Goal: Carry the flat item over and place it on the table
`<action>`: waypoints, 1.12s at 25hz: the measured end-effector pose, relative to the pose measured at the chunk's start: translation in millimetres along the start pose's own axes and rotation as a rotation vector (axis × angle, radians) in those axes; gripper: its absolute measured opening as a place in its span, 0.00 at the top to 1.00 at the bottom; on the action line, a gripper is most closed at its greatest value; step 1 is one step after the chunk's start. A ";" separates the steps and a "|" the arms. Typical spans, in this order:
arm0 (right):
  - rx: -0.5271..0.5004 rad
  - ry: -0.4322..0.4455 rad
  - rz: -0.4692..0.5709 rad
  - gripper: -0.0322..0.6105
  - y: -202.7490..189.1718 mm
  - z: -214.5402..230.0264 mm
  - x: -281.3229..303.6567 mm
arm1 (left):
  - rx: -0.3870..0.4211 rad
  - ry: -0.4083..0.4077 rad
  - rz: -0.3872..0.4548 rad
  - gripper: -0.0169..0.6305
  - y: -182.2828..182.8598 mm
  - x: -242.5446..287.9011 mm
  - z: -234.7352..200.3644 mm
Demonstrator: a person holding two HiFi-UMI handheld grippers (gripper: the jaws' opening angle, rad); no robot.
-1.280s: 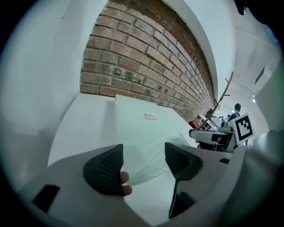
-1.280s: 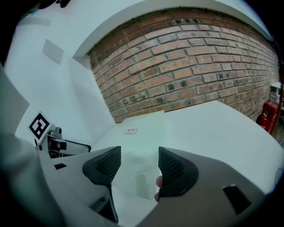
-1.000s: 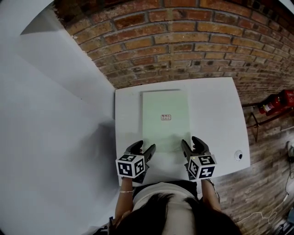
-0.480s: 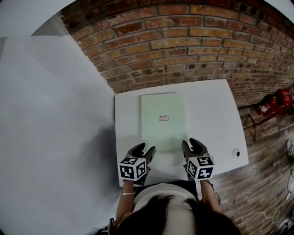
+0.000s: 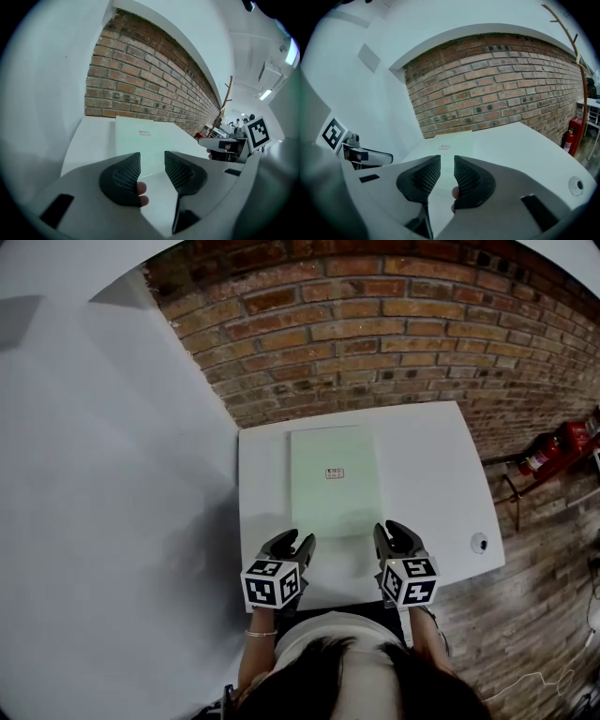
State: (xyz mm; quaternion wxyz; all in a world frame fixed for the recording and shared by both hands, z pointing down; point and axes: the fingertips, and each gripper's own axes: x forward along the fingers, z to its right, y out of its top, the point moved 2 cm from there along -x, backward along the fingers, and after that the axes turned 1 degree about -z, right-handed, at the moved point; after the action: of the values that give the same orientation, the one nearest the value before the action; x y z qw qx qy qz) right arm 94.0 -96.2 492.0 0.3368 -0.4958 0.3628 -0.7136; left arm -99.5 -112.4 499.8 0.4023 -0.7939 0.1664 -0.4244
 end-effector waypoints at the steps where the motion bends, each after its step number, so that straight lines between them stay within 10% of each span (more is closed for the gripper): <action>1: -0.002 -0.001 0.005 0.78 0.0 -2.0 -3.5 | 0.002 -0.002 0.004 0.71 -1.6 -2.5 1.3; 28: 0.007 -0.032 0.238 0.88 15.7 -38.6 -93.3 | 0.107 -0.028 0.153 0.85 -4.7 -66.7 41.7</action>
State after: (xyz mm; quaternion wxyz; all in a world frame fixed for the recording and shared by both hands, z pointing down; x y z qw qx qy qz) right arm 85.4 -18.7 425.9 0.4266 -0.4593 0.4110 -0.6620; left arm -105.1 -48.3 454.3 0.4776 -0.7623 0.1978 -0.3895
